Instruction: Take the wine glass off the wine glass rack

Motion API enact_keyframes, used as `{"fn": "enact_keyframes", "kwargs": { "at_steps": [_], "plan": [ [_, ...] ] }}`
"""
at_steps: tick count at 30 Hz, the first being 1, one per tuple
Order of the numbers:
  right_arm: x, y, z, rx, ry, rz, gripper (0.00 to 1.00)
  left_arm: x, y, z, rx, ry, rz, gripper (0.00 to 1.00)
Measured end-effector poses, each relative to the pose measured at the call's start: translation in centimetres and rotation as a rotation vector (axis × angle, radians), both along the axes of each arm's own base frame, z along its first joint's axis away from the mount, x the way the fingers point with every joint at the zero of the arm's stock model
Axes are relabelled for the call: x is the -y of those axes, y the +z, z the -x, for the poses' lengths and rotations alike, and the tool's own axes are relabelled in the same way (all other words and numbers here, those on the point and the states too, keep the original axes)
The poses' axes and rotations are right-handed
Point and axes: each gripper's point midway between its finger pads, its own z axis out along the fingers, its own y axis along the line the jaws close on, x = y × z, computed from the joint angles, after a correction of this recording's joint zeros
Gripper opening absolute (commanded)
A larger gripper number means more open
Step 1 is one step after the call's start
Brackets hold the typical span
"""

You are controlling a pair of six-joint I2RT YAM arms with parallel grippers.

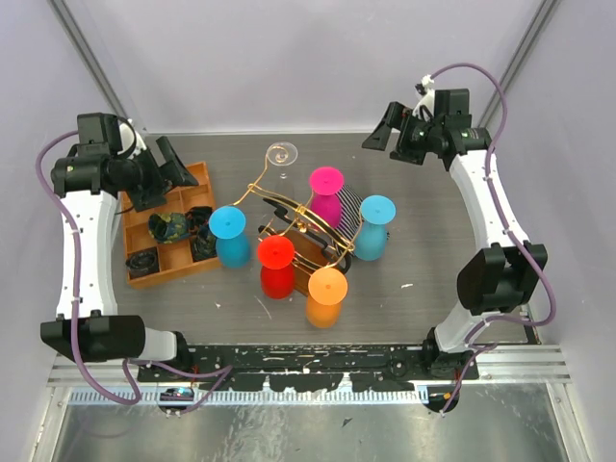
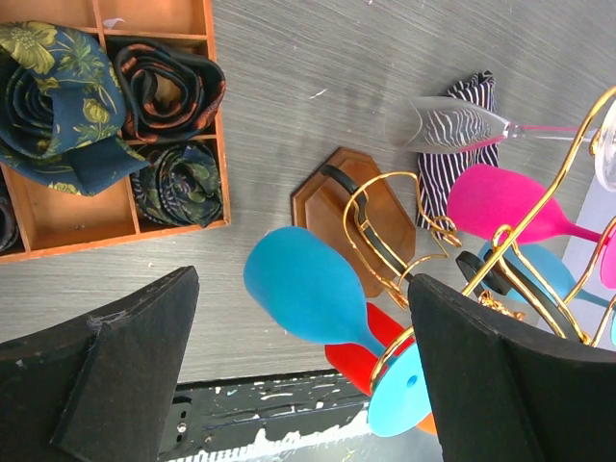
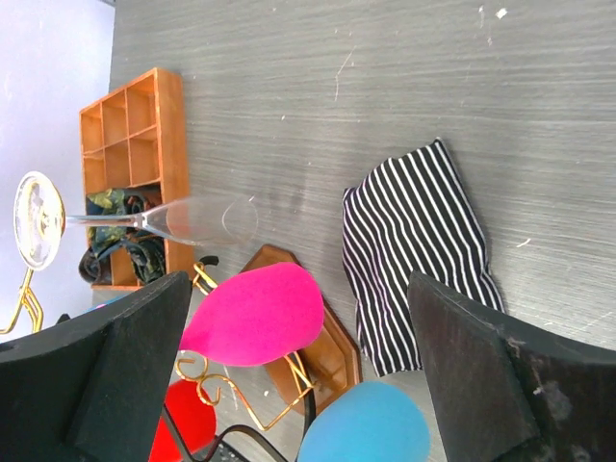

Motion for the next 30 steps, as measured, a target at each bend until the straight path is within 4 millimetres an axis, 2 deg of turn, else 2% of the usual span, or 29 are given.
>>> {"fn": "enact_keyframes", "kwargs": {
  "at_steps": [4,14,19,24,30],
  "plan": [
    [0.9,1.0,0.3,0.045,-0.032,0.054,1.00,0.3,0.0,0.0,-0.002,-0.012,0.000,0.98],
    [2.8,-0.9,1.1,-0.030,-0.105,0.151,1.00,0.5,-0.4,0.0,-0.007,-0.013,-0.019,0.98],
    [3.3,-2.2,1.7,-0.051,-0.123,0.170,1.00,0.6,-2.0,0.2,-0.053,-0.001,-0.004,0.98],
    [2.0,-6.1,1.4,-0.141,-0.064,0.117,1.00,0.6,-3.0,0.3,-0.077,0.011,0.008,0.98],
    [0.7,-13.3,0.4,-0.329,-0.014,0.099,1.00,0.6,-2.8,0.3,-0.071,0.010,0.003,0.98]
  ]
}}
